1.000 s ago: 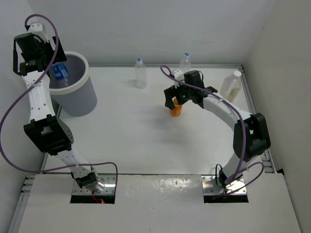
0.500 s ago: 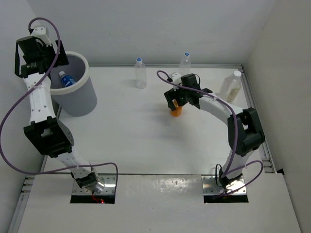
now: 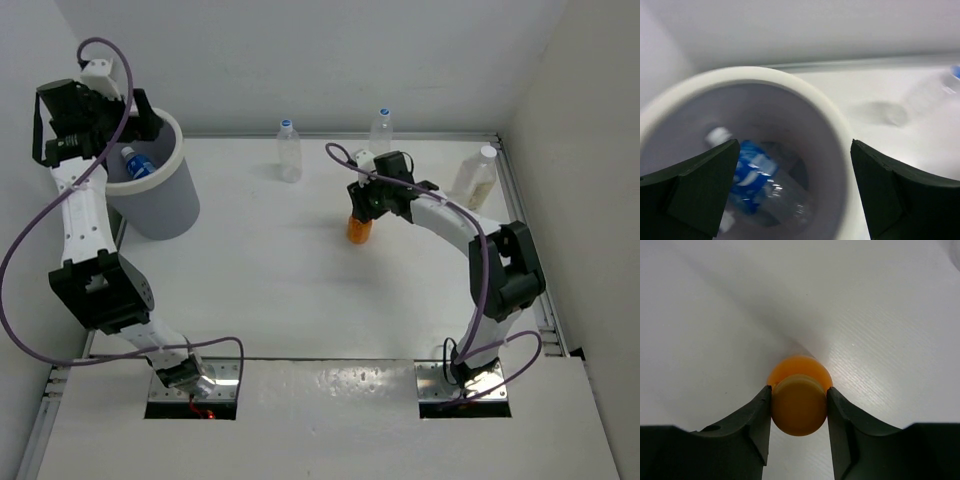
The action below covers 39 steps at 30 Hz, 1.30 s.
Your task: Put the plastic bottles in the bin
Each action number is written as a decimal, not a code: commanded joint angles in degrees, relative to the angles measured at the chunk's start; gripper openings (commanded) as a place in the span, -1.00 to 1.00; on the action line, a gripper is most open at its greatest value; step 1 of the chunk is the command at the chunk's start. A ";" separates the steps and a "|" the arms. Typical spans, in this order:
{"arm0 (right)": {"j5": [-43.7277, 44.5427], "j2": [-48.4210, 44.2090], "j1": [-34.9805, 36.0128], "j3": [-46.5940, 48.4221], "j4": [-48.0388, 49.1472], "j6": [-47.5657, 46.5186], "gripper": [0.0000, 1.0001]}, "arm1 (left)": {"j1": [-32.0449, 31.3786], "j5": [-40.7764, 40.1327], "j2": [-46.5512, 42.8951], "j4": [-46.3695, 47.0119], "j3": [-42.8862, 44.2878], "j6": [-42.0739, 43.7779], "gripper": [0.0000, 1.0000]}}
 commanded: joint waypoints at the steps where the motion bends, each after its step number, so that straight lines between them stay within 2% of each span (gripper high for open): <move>1: -3.43 -4.74 -0.50 4.45 -0.09 3.85 -0.77 | -2.87 20.35 -6.02 0.90 -3.75 5.21 1.00; 3: -7.56 -5.97 -0.85 6.92 -1.41 7.54 -0.84 | -6.46 22.67 -10.22 0.90 -9.35 8.80 1.00; 6: -13.27 -7.82 -0.85 11.40 -1.77 12.98 -0.92 | -15.77 24.26 -16.46 0.90 -17.96 13.03 1.00; 7: -14.33 -8.34 -0.59 13.06 -1.77 15.18 -0.95 | -21.02 24.26 -17.88 0.90 -19.92 13.05 1.00; 9: -16.71 -8.61 -0.24 15.62 -1.59 19.48 -0.97 | -25.88 24.26 -20.00 0.90 -23.35 13.66 1.00; 10: -17.84 -9.05 0.11 16.67 -1.16 20.29 -0.97 | -30.17 23.13 -20.70 0.90 -26.06 13.66 1.00; 14: -21.10 -9.40 1.25 19.93 0.34 24.34 -0.97 | -36.87 18.74 -22.56 1.42 -29.60 12.35 1.00; 18: -26.27 -9.32 2.83 22.56 0.78 28.11 -0.97 | -41.37 13.90 -23.17 3.53 -30.13 11.82 1.00; 28: -31.03 -10.11 6.00 23.45 0.69 31.37 -1.00 | -50.16 -0.78 -24.23 7.66 -31.98 12.87 1.00; 37: -33.14 -10.02 6.44 23.19 -1.24 32.43 -1.00 | -53.94 -22.55 -24.75 15.74 -34.26 12.34 1.00; 39: -33.32 -10.02 6.44 22.84 -1.24 32.52 -1.00 | -54.55 -24.86 -24.75 16.28 -34.78 13.13 1.00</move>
